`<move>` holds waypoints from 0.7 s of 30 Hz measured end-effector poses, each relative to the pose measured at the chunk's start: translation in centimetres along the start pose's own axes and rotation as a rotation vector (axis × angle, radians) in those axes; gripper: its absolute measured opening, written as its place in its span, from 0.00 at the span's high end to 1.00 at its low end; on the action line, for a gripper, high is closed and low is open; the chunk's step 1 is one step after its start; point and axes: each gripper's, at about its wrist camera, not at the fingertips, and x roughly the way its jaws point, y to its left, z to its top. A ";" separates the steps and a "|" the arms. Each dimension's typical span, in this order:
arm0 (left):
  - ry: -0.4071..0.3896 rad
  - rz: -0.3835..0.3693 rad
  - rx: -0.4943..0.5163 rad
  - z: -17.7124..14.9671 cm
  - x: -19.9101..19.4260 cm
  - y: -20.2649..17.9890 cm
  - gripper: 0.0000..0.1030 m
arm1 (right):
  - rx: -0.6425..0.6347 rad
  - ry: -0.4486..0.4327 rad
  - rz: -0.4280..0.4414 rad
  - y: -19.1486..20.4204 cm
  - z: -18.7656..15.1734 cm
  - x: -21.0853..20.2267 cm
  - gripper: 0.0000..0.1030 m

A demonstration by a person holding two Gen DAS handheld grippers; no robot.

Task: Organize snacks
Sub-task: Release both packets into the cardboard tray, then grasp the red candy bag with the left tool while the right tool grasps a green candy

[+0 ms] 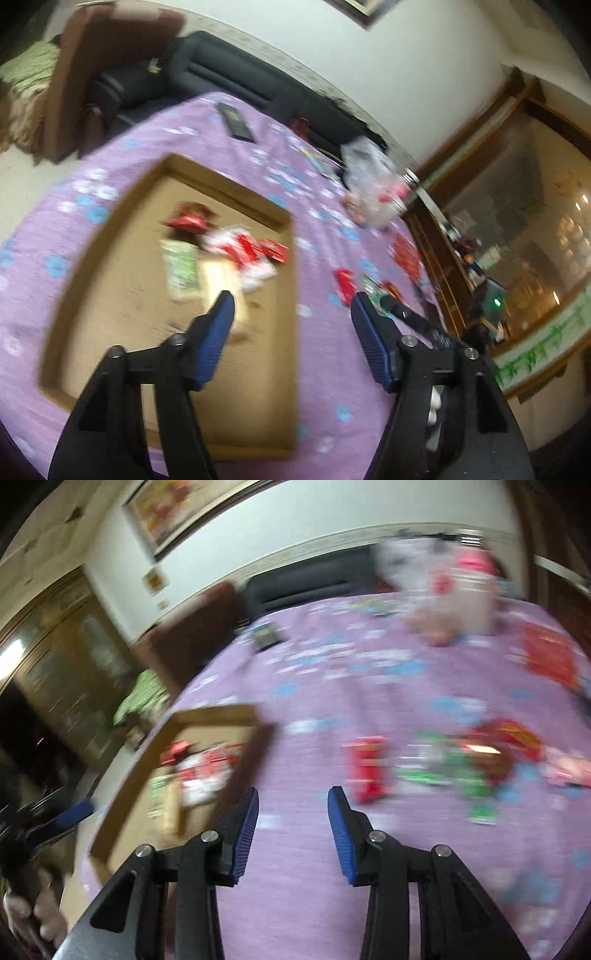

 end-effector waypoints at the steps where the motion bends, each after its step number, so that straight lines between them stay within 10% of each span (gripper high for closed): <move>1: 0.031 -0.030 0.017 -0.6 1.0 -1.2 0.36 | 0.033 -0.008 -0.029 -1.8 0.0 -0.7 0.59; 10: 0.203 -0.091 0.114 -4.3 7.1 -7.7 0.37 | 0.163 -0.033 -0.095 -9.6 -1.1 -3.2 0.59; 21: 0.311 0.084 0.293 -8.1 14.1 -10.7 0.37 | 0.166 -0.045 -0.170 -11.8 0.5 -0.1 0.59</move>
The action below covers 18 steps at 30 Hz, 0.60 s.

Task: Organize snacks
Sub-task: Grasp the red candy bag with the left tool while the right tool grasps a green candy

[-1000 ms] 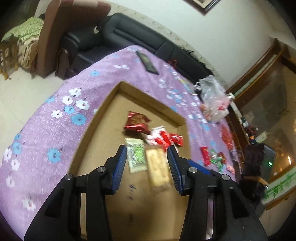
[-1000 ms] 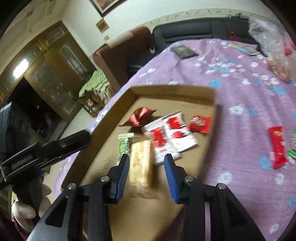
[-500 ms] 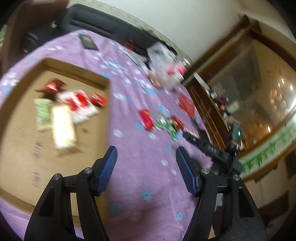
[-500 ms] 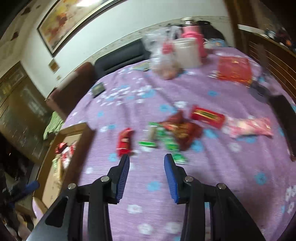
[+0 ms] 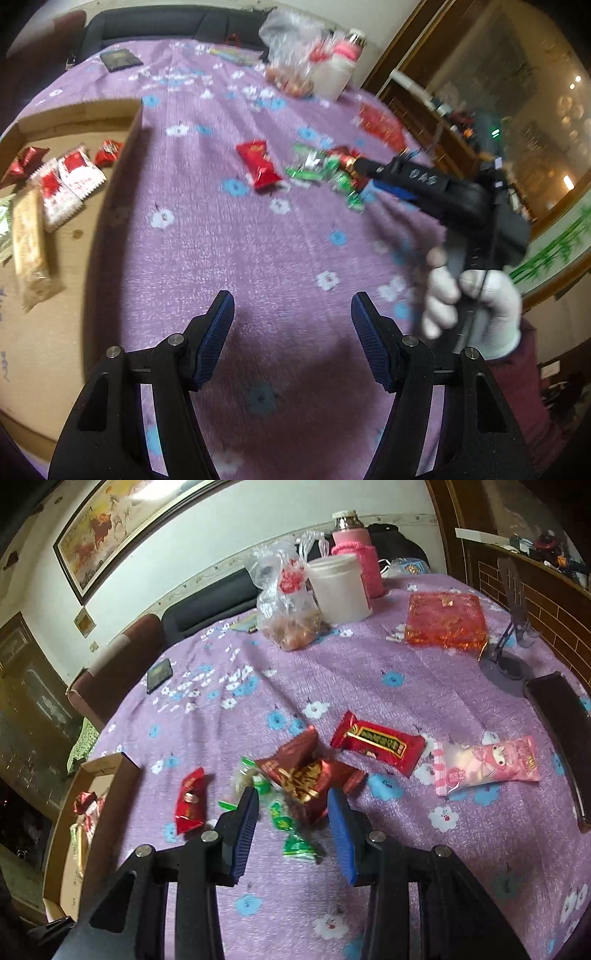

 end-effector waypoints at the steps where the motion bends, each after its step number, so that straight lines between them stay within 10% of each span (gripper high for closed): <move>1: 0.011 0.025 0.003 -0.1 0.7 0.0 0.37 | 0.002 0.007 0.004 -0.2 -0.2 0.3 0.59; 10: -0.023 0.008 -0.003 -0.7 1.8 0.6 0.27 | -0.040 0.055 0.025 0.7 -0.8 2.5 0.59; 13: -0.040 -0.066 0.005 -0.9 1.7 0.8 0.15 | -0.084 0.046 -0.031 1.5 -1.0 2.7 0.79; 18: 0.064 -0.136 -0.079 0.6 1.1 1.3 0.22 | -0.072 0.065 -0.010 0.9 -1.4 2.0 0.80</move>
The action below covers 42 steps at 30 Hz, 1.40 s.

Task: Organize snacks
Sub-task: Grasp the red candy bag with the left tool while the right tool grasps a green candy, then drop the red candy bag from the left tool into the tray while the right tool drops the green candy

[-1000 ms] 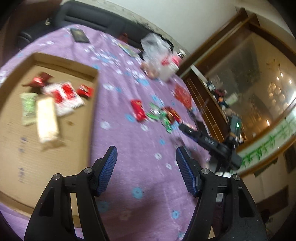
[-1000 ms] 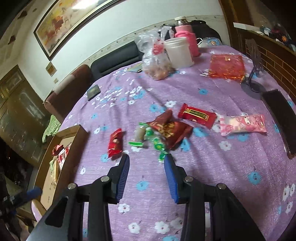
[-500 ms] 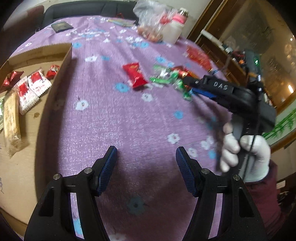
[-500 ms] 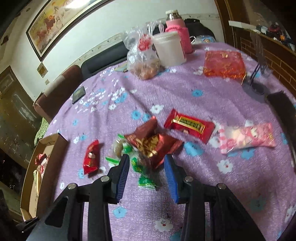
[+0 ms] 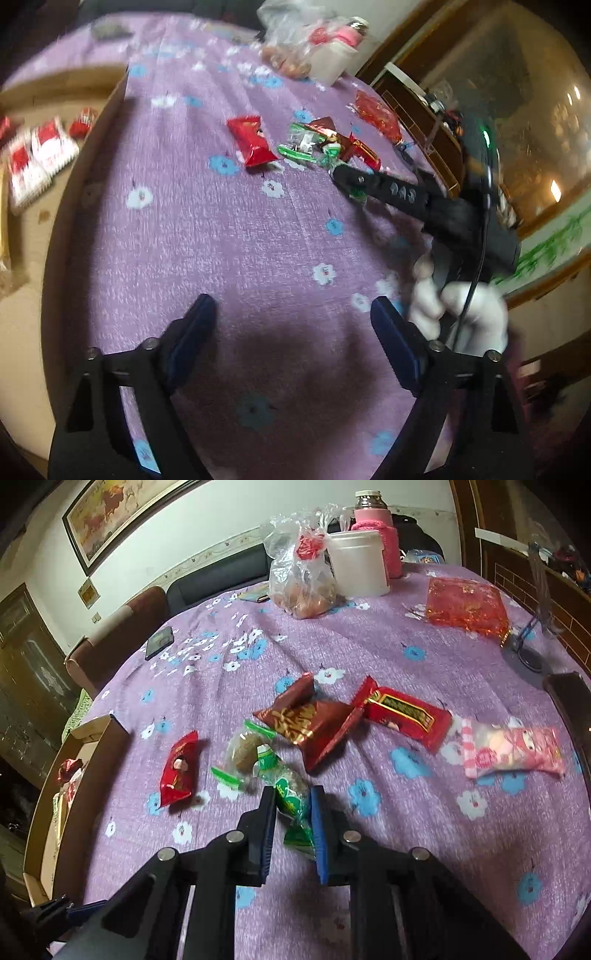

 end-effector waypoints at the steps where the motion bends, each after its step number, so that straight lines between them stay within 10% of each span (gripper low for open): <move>1: -0.010 -0.011 -0.008 0.6 -0.3 -0.1 0.23 | 0.009 0.000 0.009 -0.2 -0.1 -0.2 0.80; 14: -0.122 0.267 0.098 11.2 5.6 -1.1 0.28 | 0.111 0.022 0.113 -1.9 -0.4 -0.6 0.79; 19: -0.084 0.369 0.215 10.3 8.3 -1.8 0.84 | 0.108 0.023 0.111 -1.8 -0.3 -0.6 0.79; 23: -0.081 0.313 0.178 10.0 7.6 -1.4 0.84 | 0.092 0.012 0.105 -1.6 -0.4 -0.7 0.79; 36: -0.289 0.146 0.051 4.0 -6.2 -0.8 0.83 | 0.018 -0.025 0.123 0.4 -1.2 -1.5 0.79; 42: -0.425 0.265 -0.001 -0.2 -14.0 2.4 0.83 | -0.066 -0.068 0.101 2.4 -2.1 -2.1 0.79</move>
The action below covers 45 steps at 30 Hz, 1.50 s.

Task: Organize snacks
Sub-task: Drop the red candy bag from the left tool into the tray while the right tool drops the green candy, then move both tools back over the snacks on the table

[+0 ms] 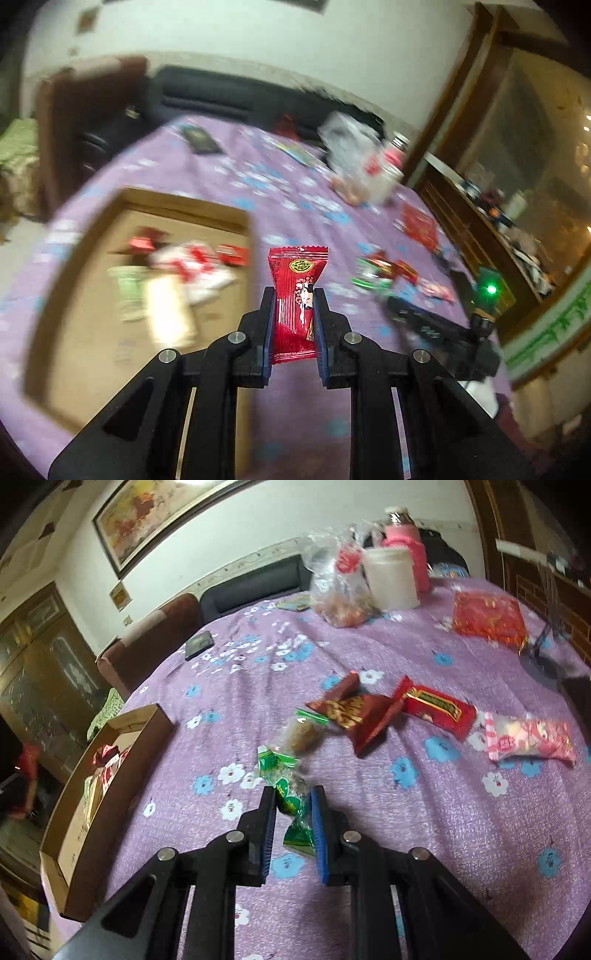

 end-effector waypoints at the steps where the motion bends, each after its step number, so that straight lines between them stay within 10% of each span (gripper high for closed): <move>1: -0.014 0.017 -0.010 -0.2 -1.0 1.0 0.83 | -0.015 -0.008 -0.005 0.4 -0.1 -0.1 0.79; 18: 0.091 0.108 -0.095 1.2 2.9 12.7 0.83 | -0.057 0.003 0.093 7.7 2.2 -4.8 0.79; 30: 0.147 0.053 -0.266 1.5 4.8 18.8 0.82 | -0.167 0.234 0.195 22.4 5.9 8.2 0.80; 45: -0.053 -0.105 -0.321 -2.6 -5.5 17.0 0.82 | -0.275 0.302 0.143 30.2 6.6 17.2 0.76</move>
